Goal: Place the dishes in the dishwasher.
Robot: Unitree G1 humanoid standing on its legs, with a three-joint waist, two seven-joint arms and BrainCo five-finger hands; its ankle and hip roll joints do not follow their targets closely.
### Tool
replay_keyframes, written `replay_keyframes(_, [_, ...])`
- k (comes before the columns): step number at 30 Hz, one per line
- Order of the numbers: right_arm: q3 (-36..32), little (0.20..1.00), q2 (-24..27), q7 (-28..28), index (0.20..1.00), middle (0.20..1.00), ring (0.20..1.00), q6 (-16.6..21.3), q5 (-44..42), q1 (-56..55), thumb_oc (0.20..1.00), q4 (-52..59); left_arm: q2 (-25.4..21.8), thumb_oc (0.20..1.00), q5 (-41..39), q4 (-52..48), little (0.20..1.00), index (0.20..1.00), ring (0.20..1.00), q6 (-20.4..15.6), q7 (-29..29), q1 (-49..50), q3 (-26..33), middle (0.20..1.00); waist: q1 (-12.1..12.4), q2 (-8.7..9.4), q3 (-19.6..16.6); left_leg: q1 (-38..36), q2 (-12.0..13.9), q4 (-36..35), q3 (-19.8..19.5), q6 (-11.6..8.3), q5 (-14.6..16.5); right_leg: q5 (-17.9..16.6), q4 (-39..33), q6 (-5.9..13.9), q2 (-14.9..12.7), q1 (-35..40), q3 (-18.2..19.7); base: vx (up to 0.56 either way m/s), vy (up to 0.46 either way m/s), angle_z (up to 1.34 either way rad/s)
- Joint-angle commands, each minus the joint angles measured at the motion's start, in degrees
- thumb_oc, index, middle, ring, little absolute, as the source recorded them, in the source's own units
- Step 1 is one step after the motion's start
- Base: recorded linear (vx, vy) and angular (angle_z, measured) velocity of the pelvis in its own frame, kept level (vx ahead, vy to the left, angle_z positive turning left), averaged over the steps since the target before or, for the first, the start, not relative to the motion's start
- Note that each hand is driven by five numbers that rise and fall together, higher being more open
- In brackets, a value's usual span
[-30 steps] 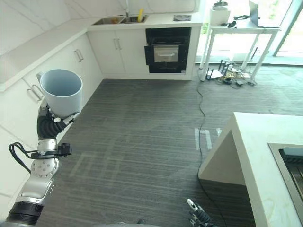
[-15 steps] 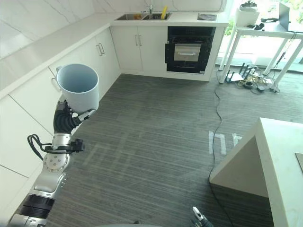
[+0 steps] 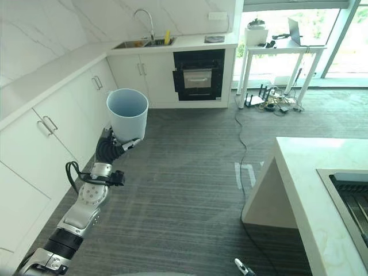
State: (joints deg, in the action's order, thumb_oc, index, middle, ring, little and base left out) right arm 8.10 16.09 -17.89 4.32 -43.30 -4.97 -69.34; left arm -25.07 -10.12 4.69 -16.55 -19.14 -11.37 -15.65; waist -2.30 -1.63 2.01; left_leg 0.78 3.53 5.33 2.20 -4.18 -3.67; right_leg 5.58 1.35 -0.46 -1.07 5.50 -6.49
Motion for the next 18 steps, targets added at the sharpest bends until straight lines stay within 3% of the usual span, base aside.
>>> replay_keyframes(1, [1.3,1.0,1.19,-0.38,1.0,1.0,1.0,3.78,2.63,3.69,1.0,-0.04,-2.08,0.2,-1.01,-2.91,0.2,0.2,0.2,-2.83,2.46,-1.98,6.0,0.2,1.81,2.34,3.87,4.62,-2.11,8.26,1.17,2.33,-1.72,-5.74,-1.34,0.51,1.19,2.41,3.96,0.27,0.056,0.35])
replay_keyframes(4, [0.76,1.0,1.91,-0.31,1.0,1.0,1.0,3.85,3.6,4.82,1.0,-0.04,-2.26,0.2,-2.11,-3.55,0.2,0.2,0.2,-2.63,3.84,-1.09,6.24,0.2,3.04,1.29,4.34,5.2,0.16,-2.78,0.88,0.67,-6.82,-4.43,-1.85,0.65,1.39,4.34,3.49,0.33,0.246,0.09])
replay_keyframes(5, [0.58,1.0,2.54,-0.33,1.0,1.0,1.0,3.81,4.29,4.95,1.0,0.05,-2.0,0.2,-2.59,-3.07,0.2,0.2,0.2,-3.4,4.65,-1.0,6.2,0.2,3.81,1.09,4.28,7.07,2.37,-6.42,1.2,-0.77,-10.37,-3.68,-2.22,0.87,0.75,5.72,2.28,0.54,0.493,0.09])
replay_keyframes(7, [1.1,1.0,2.48,-0.73,1.0,1.0,1.0,5.14,4.49,4.58,1.0,0.39,-1.8,0.2,-2.16,-2.05,0.2,0.2,0.2,-5.0,4.88,-0.82,6.12,0.2,4.13,1.56,3.29,6.0,2.66,-7.76,4.22,-0.22,-7.66,-2.69,-2.12,2.26,-1.8,7.24,-0.18,0.54,0.529,0.14])
replay_keyframes(11, [1.81,1.0,0.78,0.36,1.0,1.0,1.0,5.72,-0.01,4.05,1.0,1.05,-1.9,0.2,-0.9,-0.8,0.2,0.2,0.2,-4.42,4.86,-2.17,4.4,0.2,4.89,1.99,2.03,1.68,-1.16,-9.37,1.46,2.76,-4.18,-1.23,1.61,3.55,-4.25,7.32,-1.63,0.35,0.352,-0.18])
replay_keyframes(16, [1.51,1.0,-1.33,2.28,1.0,1.0,1.0,5.96,-0.49,3.24,1.0,3.75,-2.6,0.2,0.05,1.6,0.2,0.2,0.2,-3.86,4.04,-5.14,2.05,0.2,3.0,1.87,1.23,-1.52,-6.02,-9.55,0.63,7.92,-1.43,-8.39,20.24,7.27,-7.01,-0.5,-0.33,0.31,0.396,0.3])
replay_keyframes(18, [1.36,1.0,-1.62,2.1,1.0,1.0,1.0,5.46,0.58,2.67,1.0,4.8,-2.98,0.2,-0.34,2.62,0.2,0.2,0.2,-3.39,4.37,-6.21,1.92,0.2,2.77,0.92,1.77,-3.45,-6.51,-9.34,2.15,9.16,-0.09,-12.32,33.85,8.04,-9.24,-4.82,-2.19,0.32,0.392,0.5])
